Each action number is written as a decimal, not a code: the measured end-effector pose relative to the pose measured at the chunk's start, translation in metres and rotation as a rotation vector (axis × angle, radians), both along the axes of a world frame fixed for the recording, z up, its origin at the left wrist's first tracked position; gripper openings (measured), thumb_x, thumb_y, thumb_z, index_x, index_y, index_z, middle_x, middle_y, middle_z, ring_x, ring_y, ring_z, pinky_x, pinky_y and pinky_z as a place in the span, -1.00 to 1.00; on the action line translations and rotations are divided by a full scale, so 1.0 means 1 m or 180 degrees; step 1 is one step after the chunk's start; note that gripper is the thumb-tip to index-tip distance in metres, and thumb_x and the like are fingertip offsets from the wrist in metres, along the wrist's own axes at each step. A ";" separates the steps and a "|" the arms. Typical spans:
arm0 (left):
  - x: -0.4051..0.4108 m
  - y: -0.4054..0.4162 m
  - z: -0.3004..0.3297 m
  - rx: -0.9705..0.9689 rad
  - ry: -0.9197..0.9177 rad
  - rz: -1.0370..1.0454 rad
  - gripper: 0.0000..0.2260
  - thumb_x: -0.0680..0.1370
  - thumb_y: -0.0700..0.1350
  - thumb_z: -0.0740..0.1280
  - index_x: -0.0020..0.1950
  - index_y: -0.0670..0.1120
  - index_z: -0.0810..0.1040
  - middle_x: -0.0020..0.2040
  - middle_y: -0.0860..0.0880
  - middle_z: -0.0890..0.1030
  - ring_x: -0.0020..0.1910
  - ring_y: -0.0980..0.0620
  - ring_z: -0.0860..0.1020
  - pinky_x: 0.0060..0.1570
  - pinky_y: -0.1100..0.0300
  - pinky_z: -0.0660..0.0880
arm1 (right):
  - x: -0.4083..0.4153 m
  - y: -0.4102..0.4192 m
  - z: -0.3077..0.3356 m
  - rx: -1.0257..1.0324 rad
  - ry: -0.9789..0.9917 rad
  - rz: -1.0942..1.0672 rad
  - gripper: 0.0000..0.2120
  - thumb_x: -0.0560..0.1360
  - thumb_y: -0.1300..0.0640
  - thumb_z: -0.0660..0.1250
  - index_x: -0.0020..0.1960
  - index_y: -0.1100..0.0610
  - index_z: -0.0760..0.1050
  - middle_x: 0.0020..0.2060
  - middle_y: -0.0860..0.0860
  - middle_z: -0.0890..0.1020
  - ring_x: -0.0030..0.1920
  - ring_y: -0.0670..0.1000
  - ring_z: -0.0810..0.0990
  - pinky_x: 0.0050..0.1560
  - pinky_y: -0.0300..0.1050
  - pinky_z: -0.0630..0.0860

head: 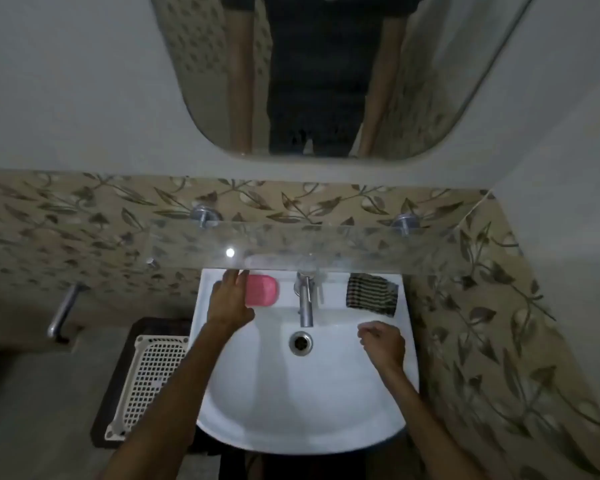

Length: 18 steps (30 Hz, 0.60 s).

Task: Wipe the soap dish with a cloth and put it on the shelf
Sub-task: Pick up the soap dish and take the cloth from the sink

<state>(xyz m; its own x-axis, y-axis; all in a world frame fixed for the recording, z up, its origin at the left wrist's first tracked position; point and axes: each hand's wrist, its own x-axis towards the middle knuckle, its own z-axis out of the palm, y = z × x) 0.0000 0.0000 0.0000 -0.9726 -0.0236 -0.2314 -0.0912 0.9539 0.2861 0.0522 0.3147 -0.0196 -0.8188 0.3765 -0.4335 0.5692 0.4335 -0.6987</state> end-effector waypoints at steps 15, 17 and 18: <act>-0.039 0.001 -0.039 -0.0393 -0.0421 -0.0285 -0.33 0.38 -0.07 0.53 0.46 -0.13 0.43 0.36 -0.14 0.58 0.32 -0.18 0.55 0.35 0.05 0.36 | -0.058 -0.004 -0.039 -0.0364 -0.0113 -0.0830 -0.83 0.53 0.25 0.37 -0.02 0.17 0.75 -0.04 0.15 0.76 0.03 0.21 0.72 0.15 0.15 0.66; -0.038 -0.001 -0.041 -0.0345 -0.0368 -0.0285 -0.31 0.38 -0.06 0.55 0.47 -0.14 0.42 0.36 -0.15 0.57 0.32 -0.19 0.54 0.36 0.02 0.35 | -0.056 -0.004 -0.042 -0.0348 -0.0076 -0.0882 -0.84 0.53 0.25 0.38 -0.03 0.16 0.75 -0.03 0.16 0.76 0.03 0.21 0.72 0.15 0.16 0.66; -0.039 -0.002 -0.041 -0.0344 -0.0322 -0.0306 -0.31 0.38 -0.06 0.54 0.47 -0.15 0.42 0.35 -0.15 0.58 0.33 -0.19 0.54 0.38 0.01 0.34 | -0.056 -0.005 -0.042 -0.0339 -0.0056 -0.0901 -0.83 0.53 0.25 0.37 -0.03 0.15 0.75 -0.03 0.16 0.76 0.03 0.22 0.71 0.15 0.17 0.66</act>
<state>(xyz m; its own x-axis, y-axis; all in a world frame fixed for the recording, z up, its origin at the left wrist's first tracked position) -0.0386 -0.0020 -0.0405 -0.9434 0.0385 -0.3295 -0.0211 0.9843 0.1753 -0.0033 0.3100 -0.0616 -0.6796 0.5404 -0.4960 0.6695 0.1806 -0.7205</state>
